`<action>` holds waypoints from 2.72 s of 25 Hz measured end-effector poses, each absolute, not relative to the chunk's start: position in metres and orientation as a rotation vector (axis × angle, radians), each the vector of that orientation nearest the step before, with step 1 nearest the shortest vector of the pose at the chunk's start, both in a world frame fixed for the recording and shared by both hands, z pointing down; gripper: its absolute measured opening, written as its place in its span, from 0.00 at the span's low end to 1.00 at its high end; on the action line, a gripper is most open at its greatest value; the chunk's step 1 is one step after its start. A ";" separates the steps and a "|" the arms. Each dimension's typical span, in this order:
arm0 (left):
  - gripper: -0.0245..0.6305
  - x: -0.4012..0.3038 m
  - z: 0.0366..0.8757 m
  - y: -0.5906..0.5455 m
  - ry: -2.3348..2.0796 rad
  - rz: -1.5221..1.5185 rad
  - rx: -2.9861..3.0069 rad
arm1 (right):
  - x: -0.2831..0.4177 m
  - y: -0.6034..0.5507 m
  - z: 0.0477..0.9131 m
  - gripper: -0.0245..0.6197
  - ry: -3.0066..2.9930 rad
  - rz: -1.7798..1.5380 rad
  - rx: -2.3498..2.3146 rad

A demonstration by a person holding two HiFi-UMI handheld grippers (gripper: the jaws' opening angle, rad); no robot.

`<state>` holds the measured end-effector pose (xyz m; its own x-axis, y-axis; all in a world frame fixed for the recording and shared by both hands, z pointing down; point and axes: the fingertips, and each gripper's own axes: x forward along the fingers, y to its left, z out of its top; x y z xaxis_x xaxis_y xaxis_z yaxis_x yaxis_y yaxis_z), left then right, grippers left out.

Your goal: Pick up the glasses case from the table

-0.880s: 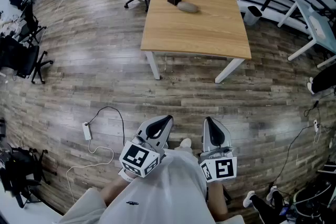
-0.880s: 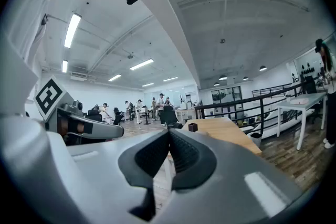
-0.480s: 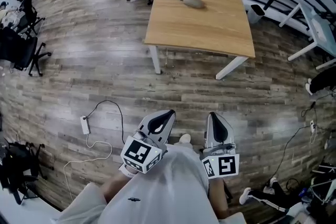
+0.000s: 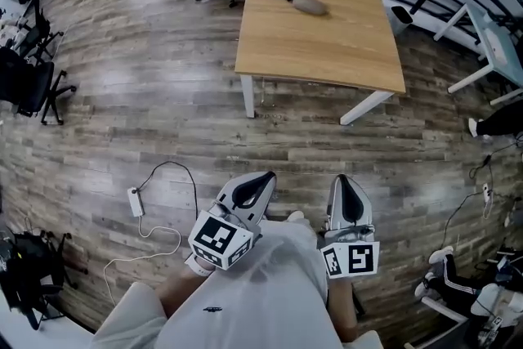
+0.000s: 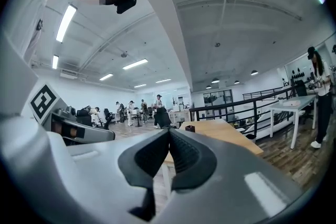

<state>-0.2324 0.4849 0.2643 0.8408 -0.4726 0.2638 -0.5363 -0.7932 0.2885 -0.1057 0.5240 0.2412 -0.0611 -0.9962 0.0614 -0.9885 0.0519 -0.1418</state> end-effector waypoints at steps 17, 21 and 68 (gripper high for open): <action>0.05 -0.258 0.282 0.394 -0.768 0.286 2.610 | -0.120 0.437 0.263 0.03 2.206 -0.305 -2.124; 0.05 -0.243 0.273 0.359 -0.772 0.213 2.573 | -0.105 0.403 0.265 0.03 2.208 -0.315 -2.108; 0.05 -0.038 0.304 -0.027 -1.029 0.406 2.480 | 0.117 -0.030 0.325 0.03 2.345 -0.478 -1.901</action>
<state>-0.0378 -0.0268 0.3035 0.6832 -0.5992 0.4175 -0.7227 -0.6367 0.2689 0.1174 -0.0304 0.3249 -0.2244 -0.9660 0.1287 -0.9393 0.1793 -0.2924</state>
